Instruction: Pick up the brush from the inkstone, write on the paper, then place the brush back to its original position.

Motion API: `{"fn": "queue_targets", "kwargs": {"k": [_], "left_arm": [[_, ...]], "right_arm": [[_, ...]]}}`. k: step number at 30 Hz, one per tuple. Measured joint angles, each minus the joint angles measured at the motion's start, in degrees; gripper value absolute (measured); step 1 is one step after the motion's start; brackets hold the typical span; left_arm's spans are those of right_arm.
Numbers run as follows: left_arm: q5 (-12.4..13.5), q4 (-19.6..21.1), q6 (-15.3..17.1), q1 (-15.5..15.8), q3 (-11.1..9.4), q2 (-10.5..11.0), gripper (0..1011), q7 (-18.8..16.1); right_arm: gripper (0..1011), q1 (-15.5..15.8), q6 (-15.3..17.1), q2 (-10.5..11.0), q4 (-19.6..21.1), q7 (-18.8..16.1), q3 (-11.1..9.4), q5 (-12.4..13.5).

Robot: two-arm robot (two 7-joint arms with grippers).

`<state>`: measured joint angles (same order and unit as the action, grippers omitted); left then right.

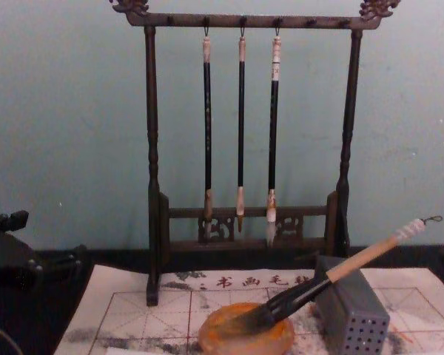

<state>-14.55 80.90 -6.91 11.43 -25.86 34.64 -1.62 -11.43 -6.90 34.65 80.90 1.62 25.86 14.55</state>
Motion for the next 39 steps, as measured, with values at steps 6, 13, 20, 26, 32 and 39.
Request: {"fn": "queue_targets", "kwargs": {"k": [6, 13, 20, 26, 32, 39], "left_arm": [[0.00, 0.00, 0.00, 0.00, 0.00, 0.00, 1001, 0.00], [0.00, 0.00, 0.00, 0.00, 0.00, 0.00, 1001, 0.00], [0.00, 0.00, 0.00, -0.01, 0.00, 0.00, 1001, 0.00], [0.00, 0.00, 0.00, 0.00, 0.00, 0.00, 1001, 0.00], [0.00, 0.00, 0.00, 0.00, 0.00, 0.00, 1001, 0.00], [0.00, 0.00, 0.00, 0.00, 0.00, 0.00, 1001, 0.00]], "right_arm": [[1000, 0.00, -0.01, 0.00, 0.00, 0.01, 0.00, -0.01], [1000, 0.00, -0.01, 0.00, 0.00, 0.01, 0.00, -0.01], [1000, 0.00, -0.01, 0.00, 0.00, 0.01, 0.00, -0.01], [1000, 0.00, -0.01, 0.00, 0.00, 0.01, 0.00, -0.01], [1000, 0.00, -0.01, 0.00, 0.00, 0.01, 0.00, -0.01], [1000, 0.00, -0.01, 0.00, 0.00, 0.00, 0.00, 0.00]]}}
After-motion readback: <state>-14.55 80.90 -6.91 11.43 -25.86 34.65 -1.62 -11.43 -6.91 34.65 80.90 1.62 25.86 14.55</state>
